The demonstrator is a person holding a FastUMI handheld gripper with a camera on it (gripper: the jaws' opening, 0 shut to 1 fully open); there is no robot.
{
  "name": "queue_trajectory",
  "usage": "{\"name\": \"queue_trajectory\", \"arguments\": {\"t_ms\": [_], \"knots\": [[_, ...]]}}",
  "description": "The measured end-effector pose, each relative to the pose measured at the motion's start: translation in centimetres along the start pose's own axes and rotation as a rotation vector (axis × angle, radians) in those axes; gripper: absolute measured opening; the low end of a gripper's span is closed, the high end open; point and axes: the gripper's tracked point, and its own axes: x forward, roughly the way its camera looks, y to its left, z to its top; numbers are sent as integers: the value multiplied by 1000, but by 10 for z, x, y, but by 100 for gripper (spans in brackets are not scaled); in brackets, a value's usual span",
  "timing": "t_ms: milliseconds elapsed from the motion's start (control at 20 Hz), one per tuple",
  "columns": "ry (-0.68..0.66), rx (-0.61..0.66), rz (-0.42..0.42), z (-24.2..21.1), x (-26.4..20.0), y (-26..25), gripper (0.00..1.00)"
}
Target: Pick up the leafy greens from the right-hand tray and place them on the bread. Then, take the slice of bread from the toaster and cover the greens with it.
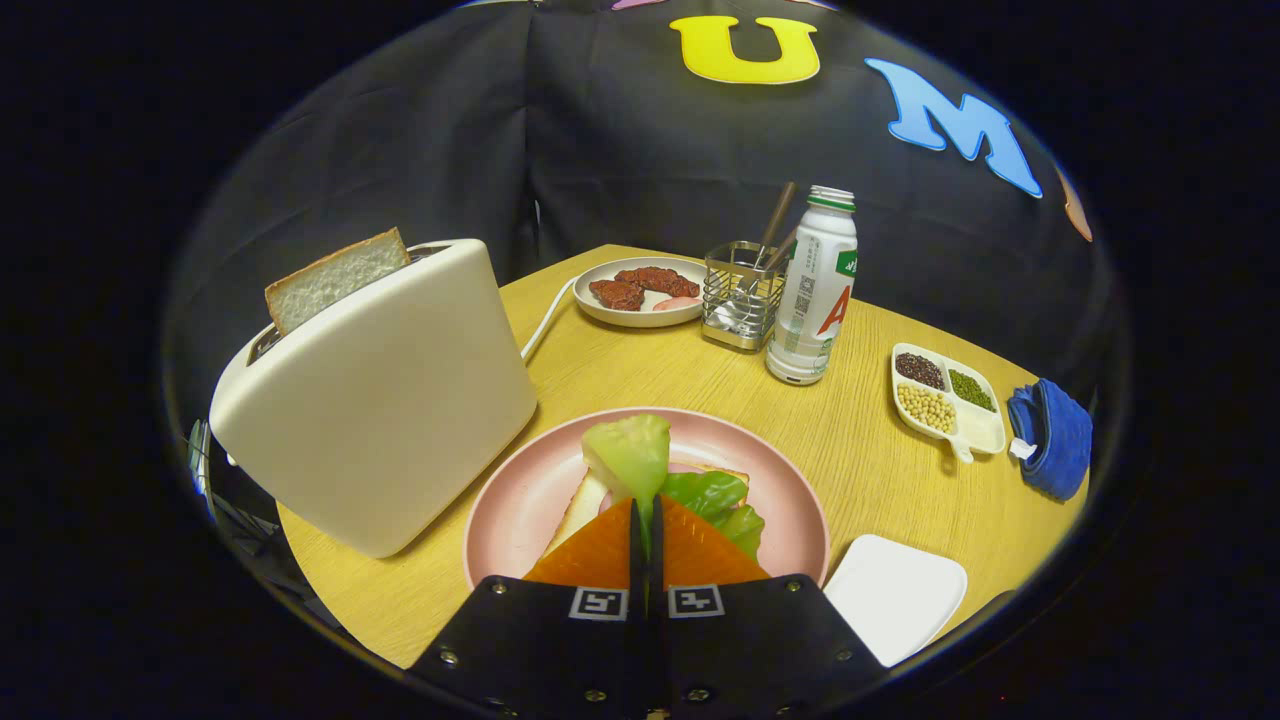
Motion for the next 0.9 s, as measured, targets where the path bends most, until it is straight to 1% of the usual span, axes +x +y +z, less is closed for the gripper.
{"name": "queue_trajectory", "arguments": {"t_ms": [50, 100, 150, 250, 350, 400, 500, 600, 700, 850, 900], "knots": [[-5, -5, 5, 1, 0, 1, 2], [-11, -15, -7, -1, 5, 0, 12], [-16, -21, -25, 2, 3, -3, 18], [-39, -19, -24, 6, -4, -2, 35], [-75, -3, -27, 13, -9, -2, 45], [-100, -1, -43, 19, -16, -4, 53], [-165, 12, -72, 32, -30, -2, 53], [-257, 55, -112, 46, -49, 5, 55], [-360, 104, -172, 58, -73, 17, 55], [-476, 69, -253, 67, -97, 40, 55], [-496, 62, -256, 68, -102, 53, 55]]}}
